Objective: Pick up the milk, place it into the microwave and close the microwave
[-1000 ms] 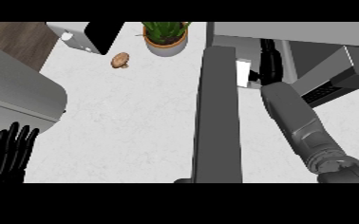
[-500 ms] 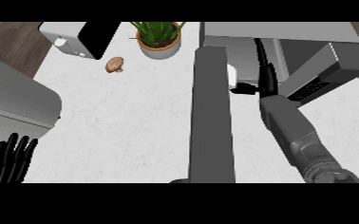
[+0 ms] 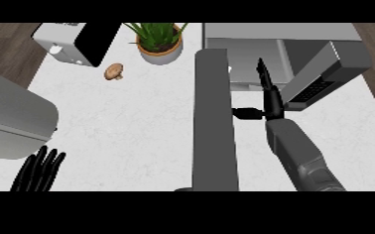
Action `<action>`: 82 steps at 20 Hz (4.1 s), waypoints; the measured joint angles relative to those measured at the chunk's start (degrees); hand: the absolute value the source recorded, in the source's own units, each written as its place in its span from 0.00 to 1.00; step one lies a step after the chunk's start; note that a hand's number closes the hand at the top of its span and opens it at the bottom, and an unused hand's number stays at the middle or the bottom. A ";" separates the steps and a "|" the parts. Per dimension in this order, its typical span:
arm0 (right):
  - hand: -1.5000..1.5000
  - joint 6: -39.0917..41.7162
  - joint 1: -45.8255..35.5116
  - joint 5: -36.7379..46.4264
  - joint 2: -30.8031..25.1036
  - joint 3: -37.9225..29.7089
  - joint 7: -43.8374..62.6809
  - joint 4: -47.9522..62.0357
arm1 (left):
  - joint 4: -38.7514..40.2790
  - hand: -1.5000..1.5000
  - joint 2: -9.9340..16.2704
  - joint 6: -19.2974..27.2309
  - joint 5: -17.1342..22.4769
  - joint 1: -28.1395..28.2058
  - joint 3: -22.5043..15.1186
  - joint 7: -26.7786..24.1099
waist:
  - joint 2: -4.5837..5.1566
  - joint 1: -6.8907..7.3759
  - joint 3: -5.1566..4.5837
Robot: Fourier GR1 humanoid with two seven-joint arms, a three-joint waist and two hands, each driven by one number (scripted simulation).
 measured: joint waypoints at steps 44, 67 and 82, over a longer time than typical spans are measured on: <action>0.00 30.57 49.54 -18.12 -10.45 0.52 16.16 -68.46 | 36.19 1.00 -2.19 31.65 -16.47 -48.81 -43.55 9.78 | -0.39 -3.21 -0.14; 0.00 41.74 42.53 -27.91 -16.53 4.38 28.18 -82.78 | 53.45 1.00 -2.52 48.75 15.84 -72.66 -59.00 6.44 | 2.20 -14.62 -0.45; 0.00 44.85 37.90 -32.94 -20.24 4.66 33.00 -85.66 | 60.94 1.00 -2.57 52.30 25.28 -85.53 -55.58 4.13 | 4.11 -21.67 -0.21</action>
